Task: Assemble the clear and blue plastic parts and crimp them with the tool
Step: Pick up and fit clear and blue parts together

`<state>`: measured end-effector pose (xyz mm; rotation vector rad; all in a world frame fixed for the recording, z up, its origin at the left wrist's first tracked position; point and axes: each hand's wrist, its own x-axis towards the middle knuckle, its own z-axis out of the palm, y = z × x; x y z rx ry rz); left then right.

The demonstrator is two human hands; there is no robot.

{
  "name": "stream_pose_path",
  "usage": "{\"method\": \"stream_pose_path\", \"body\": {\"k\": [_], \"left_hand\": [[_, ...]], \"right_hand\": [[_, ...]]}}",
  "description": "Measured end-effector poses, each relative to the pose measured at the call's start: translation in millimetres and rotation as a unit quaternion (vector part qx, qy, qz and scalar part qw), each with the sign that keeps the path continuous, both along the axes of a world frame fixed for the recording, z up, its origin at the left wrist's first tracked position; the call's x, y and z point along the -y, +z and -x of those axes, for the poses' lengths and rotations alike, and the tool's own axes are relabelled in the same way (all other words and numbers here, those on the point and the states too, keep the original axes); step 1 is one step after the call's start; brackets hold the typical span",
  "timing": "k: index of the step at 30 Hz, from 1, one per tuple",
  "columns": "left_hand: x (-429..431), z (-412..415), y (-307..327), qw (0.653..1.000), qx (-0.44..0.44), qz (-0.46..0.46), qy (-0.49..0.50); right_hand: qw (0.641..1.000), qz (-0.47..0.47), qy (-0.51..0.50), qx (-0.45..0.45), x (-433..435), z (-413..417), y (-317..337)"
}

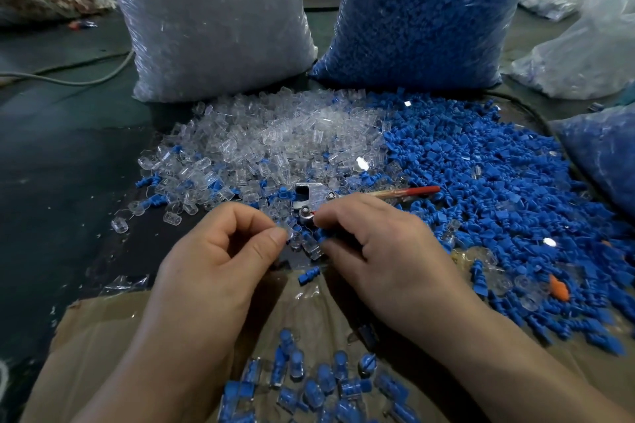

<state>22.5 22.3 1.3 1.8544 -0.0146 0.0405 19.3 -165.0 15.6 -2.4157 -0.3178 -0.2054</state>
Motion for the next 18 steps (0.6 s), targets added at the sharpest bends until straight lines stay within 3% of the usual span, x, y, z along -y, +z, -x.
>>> {"method": "stream_pose_path", "body": {"k": [6, 12, 18], "left_hand": [[-0.6, -3.0, -0.3, 0.998, -0.036, 0.053, -0.021], [-1.6, -4.5, -7.0, 0.992, -0.064, 0.102, -0.041], [-1.3, -2.3, -9.7, 0.991, -0.058, 0.106, -0.05]], "right_hand": [[0.998, -0.05, -0.026, 0.005, -1.3, 1.8, 1.3], [0.974, -0.209, -0.009, -0.084, -1.5, 7.3, 8.0], [0.989, -0.139, 0.021, -0.034, -4.2, 8.8, 8.0]]}}
